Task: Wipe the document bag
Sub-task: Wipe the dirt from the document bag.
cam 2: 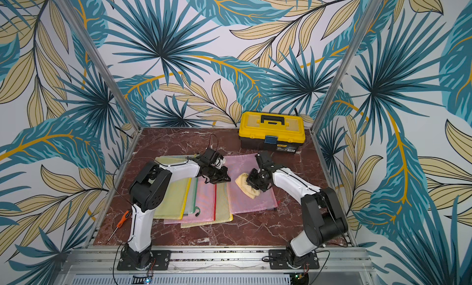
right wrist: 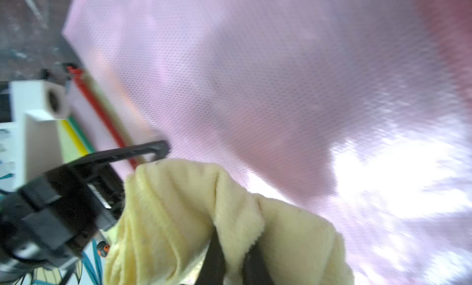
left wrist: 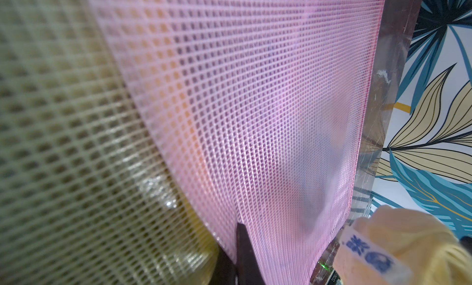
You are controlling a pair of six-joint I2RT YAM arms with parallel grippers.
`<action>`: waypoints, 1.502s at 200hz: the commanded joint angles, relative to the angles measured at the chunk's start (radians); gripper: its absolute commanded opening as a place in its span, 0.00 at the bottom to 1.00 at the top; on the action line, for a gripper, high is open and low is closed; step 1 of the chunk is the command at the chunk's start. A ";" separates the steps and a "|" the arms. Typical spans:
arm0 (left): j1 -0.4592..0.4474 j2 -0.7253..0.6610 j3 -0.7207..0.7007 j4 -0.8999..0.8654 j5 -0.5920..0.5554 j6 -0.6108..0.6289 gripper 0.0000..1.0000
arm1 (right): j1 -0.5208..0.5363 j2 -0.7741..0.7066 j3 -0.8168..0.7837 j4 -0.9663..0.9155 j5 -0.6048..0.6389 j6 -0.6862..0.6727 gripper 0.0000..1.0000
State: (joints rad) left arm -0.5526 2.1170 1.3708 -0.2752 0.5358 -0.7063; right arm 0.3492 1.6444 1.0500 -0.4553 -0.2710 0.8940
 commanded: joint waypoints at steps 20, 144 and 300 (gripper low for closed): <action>0.005 -0.021 -0.022 -0.009 0.000 0.015 0.00 | -0.032 0.217 0.110 -0.055 0.020 -0.042 0.00; 0.005 -0.038 -0.037 -0.009 0.010 0.024 0.00 | -0.100 0.316 0.334 -0.140 0.021 -0.102 0.00; -0.006 -0.075 -0.102 -0.009 0.072 0.068 0.00 | -0.110 0.388 0.469 -0.173 0.110 -0.074 0.00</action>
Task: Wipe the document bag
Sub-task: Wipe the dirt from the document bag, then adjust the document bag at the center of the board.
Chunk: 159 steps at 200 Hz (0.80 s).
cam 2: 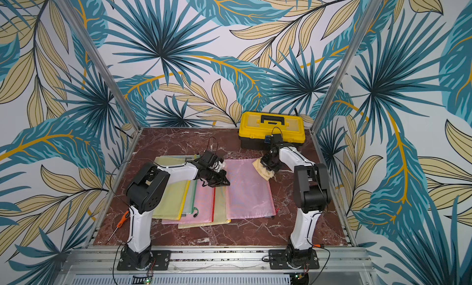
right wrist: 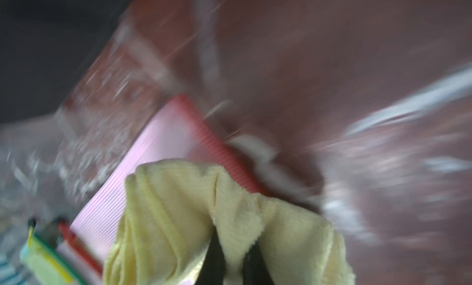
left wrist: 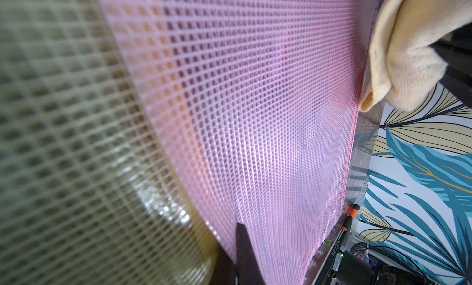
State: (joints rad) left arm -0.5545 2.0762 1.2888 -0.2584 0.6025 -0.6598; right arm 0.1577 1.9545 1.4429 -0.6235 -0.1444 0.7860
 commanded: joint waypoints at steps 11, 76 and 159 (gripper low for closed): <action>-0.005 -0.036 -0.020 -0.025 0.004 0.021 0.00 | 0.082 0.116 0.094 -0.006 -0.026 0.042 0.00; 0.000 -0.100 -0.031 -0.025 -0.024 0.017 0.00 | -0.145 -0.015 -0.133 -0.034 0.047 -0.027 0.00; 0.168 -0.654 -0.026 -0.544 -0.187 0.222 0.00 | -0.175 -0.344 -0.199 -0.120 0.022 -0.074 0.00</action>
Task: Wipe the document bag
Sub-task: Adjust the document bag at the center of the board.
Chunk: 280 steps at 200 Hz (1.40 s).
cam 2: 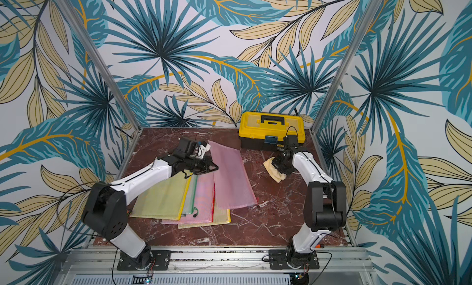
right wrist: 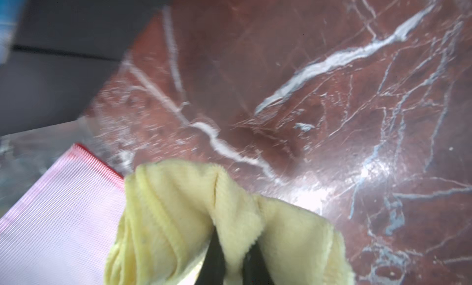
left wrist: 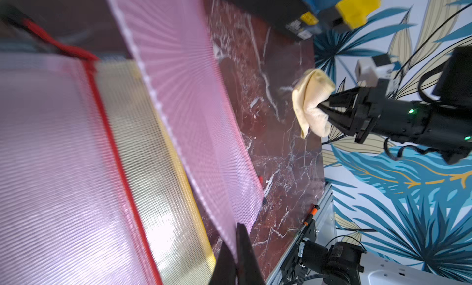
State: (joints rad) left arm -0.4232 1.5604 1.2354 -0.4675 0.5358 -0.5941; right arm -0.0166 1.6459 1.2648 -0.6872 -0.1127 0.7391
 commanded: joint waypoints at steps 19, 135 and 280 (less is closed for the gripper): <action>0.038 -0.266 0.041 -0.477 -0.233 0.220 0.00 | 0.000 -0.053 -0.032 -0.066 -0.018 -0.037 0.00; -0.100 0.217 0.642 -0.905 -0.344 0.275 0.00 | 0.007 -0.234 -0.298 -0.026 -0.107 -0.059 0.00; -0.377 0.978 1.493 -0.830 -0.209 0.028 0.48 | 0.009 -0.561 -0.253 -0.320 -0.019 -0.129 0.00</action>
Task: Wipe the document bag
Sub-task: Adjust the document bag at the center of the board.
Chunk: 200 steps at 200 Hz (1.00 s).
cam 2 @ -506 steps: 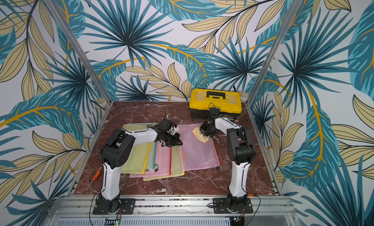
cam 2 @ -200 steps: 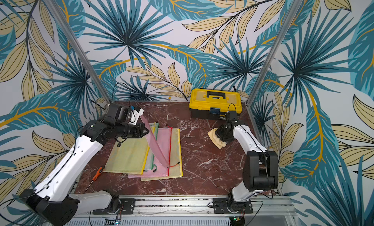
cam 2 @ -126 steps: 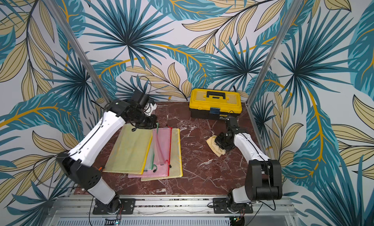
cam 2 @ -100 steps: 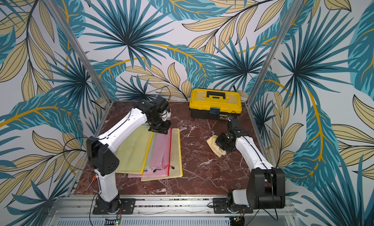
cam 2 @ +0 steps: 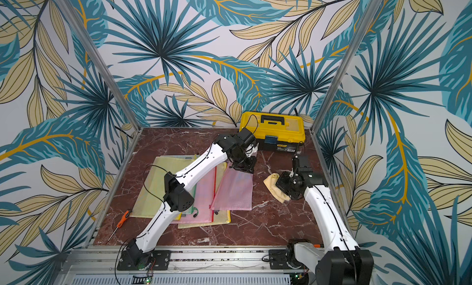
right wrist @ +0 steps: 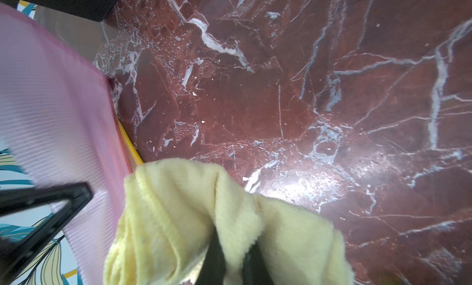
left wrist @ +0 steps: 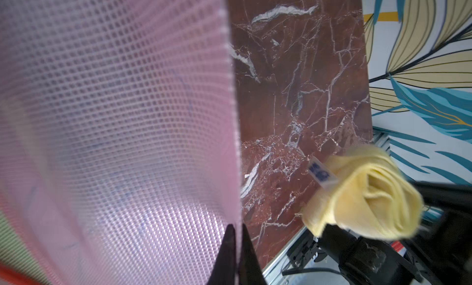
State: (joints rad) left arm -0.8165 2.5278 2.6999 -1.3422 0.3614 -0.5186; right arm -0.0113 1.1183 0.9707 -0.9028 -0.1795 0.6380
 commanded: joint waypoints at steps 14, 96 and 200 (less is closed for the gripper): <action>0.024 -0.009 0.027 0.104 -0.041 -0.044 0.72 | 0.011 -0.052 0.053 -0.130 0.055 -0.012 0.00; 0.263 -0.377 -0.603 0.371 0.012 0.169 0.84 | 0.295 0.179 0.033 0.046 0.128 0.109 0.00; 0.414 -0.365 -0.931 0.509 0.386 0.488 0.73 | 0.301 0.503 -0.033 0.269 0.018 0.117 0.00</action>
State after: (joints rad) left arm -0.3946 2.1197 1.7351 -0.8612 0.6537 -0.1040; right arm 0.2852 1.5990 0.9676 -0.6758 -0.1402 0.7448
